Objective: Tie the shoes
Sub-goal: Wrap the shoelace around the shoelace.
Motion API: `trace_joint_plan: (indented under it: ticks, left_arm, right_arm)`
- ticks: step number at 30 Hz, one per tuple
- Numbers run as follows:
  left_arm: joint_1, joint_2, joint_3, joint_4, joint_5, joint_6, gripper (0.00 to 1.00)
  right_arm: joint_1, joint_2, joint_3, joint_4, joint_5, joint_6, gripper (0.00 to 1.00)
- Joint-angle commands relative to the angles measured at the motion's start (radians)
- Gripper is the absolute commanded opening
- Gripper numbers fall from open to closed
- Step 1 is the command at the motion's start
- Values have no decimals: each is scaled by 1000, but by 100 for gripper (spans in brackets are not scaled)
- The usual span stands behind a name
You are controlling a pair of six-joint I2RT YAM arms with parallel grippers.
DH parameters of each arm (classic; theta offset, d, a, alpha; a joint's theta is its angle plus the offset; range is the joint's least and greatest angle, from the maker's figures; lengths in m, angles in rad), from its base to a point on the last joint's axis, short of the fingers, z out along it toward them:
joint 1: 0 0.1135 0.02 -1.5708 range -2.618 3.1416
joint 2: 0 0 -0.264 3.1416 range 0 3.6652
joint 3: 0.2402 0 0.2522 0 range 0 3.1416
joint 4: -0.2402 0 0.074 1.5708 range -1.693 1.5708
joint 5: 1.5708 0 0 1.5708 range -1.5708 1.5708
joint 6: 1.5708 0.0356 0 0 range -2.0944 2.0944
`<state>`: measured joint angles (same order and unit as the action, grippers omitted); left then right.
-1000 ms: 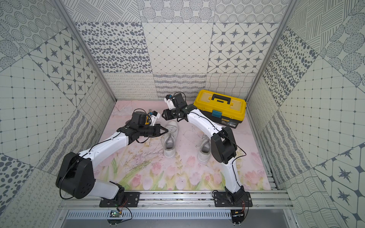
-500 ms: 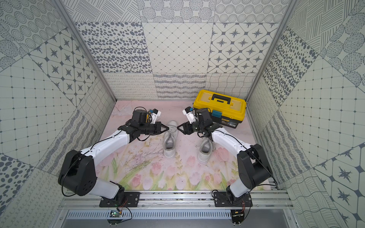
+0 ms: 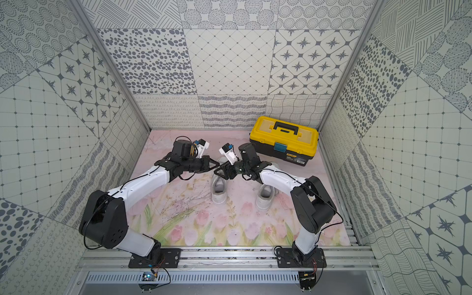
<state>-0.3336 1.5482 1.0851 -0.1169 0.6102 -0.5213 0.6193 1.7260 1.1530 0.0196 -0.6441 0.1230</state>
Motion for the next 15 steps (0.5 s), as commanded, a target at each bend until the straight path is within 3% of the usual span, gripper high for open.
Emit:
trace_joint_plan:
  ticks: [1,4,10,11,15]
  left_arm:
    - [-5,5,16,17,16,6,0]
    - [-5,5,15,17,16,6,0]
    - [-4,4,29,2,-1,21,2]
    - [-4,3,36,-11,-9,31,6]
    - [13,-4,77,-96,-81,94,29]
  right_arm:
    - [12,22,39,53,9,1,58]
    - [14,27,40,62,14,13,46]
    - [14,25,42,52,41,18,4]
    - [14,22,40,50,48,17,0]
    - [13,14,37,39,58,8,0]
